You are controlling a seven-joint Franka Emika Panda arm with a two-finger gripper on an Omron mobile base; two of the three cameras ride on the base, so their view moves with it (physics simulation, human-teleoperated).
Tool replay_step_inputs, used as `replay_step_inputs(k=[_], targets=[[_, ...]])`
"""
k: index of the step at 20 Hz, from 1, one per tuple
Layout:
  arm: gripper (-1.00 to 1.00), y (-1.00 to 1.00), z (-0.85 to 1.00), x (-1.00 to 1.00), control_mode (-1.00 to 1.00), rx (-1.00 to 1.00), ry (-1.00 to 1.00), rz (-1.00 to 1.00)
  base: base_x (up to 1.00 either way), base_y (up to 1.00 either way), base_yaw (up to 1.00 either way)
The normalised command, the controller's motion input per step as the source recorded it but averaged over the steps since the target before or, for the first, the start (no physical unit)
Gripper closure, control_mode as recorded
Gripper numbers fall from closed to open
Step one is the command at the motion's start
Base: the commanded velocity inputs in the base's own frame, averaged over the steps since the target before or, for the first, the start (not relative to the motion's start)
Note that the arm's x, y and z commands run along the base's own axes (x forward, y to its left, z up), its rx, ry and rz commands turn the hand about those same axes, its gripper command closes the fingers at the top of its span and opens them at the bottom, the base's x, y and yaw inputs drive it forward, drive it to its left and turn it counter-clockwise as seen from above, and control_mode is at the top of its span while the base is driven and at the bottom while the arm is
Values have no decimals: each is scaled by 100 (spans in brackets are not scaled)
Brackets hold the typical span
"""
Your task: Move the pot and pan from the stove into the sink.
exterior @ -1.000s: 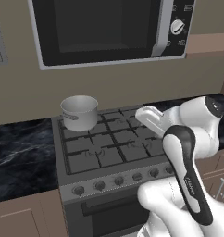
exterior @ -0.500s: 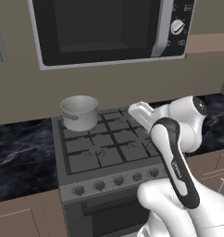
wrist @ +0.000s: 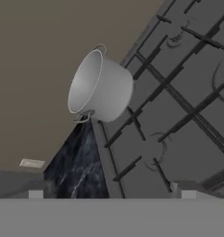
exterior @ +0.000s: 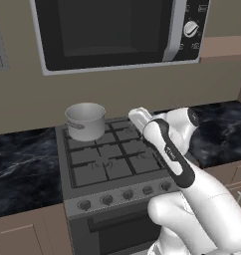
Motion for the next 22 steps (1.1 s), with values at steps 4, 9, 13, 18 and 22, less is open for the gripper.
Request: replay_step_inputs(k=[4, 9, 13, 18, 22], targets=[[-100, 47, -8, 83, -100, 6, 0, -7, 0, 0, 0], [-100, 37, 6, 54, -100, 2, 0, -7, 0, 0, 0], [-100, 3, 11, 7, -100, 0, 0, 0, 0, 0, 0], [-100, 0, 0, 10, -100, 0, 0, 0, 0, 0, 0], [-100, 11, 0, 60, -100, 0, 9, -2, 0, 0, 0]])
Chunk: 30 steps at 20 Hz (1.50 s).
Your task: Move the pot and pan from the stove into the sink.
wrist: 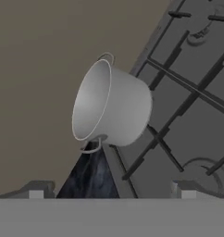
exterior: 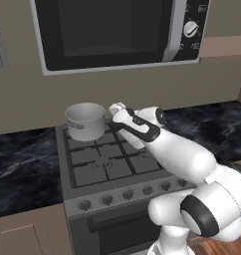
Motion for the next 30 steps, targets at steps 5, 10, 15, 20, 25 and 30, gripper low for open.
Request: replay_step_inputs(k=[5, 10, 15, 20, 25, 30], targets=[[-100, 4, 2, 56, -100, 0, 15, 0, 0, 0, 0], [-100, 0, 0, 4, -100, 0, 2, 0, 0, 0, 0], [-100, 4, -10, 21, -100, 0, 0, 0, 0, 0, 0], [-100, 16, -13, 39, -100, -1, 0, 0, 0, 0, 0], [-100, 19, -22, 35, -100, -6, 1, 0, 0, 0, 0], [-100, 17, -27, 27, -100, -8, 4, 0, 0, 0, 0]])
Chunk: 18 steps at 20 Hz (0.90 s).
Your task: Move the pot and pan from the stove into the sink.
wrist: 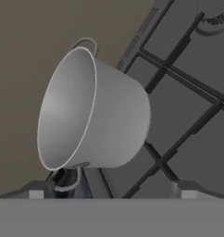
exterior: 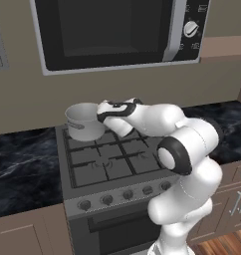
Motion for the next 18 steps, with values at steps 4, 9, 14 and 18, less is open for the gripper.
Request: replay_step_inputs(k=[4, 9, 14, 18], targets=[[-100, 13, -18, 28, -100, -5, 1, 0, 0, 0, 0], [-100, 11, -9, 34, -100, -2, 0, 0, 0, 0, 0], [-100, 4, -1, 15, -100, 0, 1, 0, 0, 0, 0], [-100, 4, -5, 16, -100, -1, 2, 0, 0, 0, 0]])
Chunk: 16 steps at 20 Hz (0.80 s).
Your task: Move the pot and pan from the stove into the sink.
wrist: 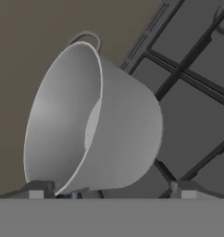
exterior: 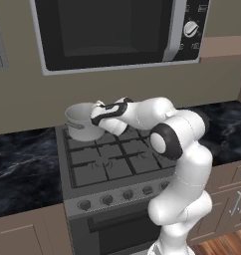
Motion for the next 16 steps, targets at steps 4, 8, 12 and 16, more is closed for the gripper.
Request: replay_step_inputs(k=[4, 8, 12, 16], targets=[[-100, 8, -22, 22, -100, -6, 5, 0, 0, 0, 0], [-100, 15, -27, 30, -100, -8, 1, -1, 0, 0, 0], [-100, 17, -30, 33, -100, -8, 0, -2, 0, 0, 0], [-100, 11, -10, 27, -100, -2, 1, -2, 0, 0, 0]])
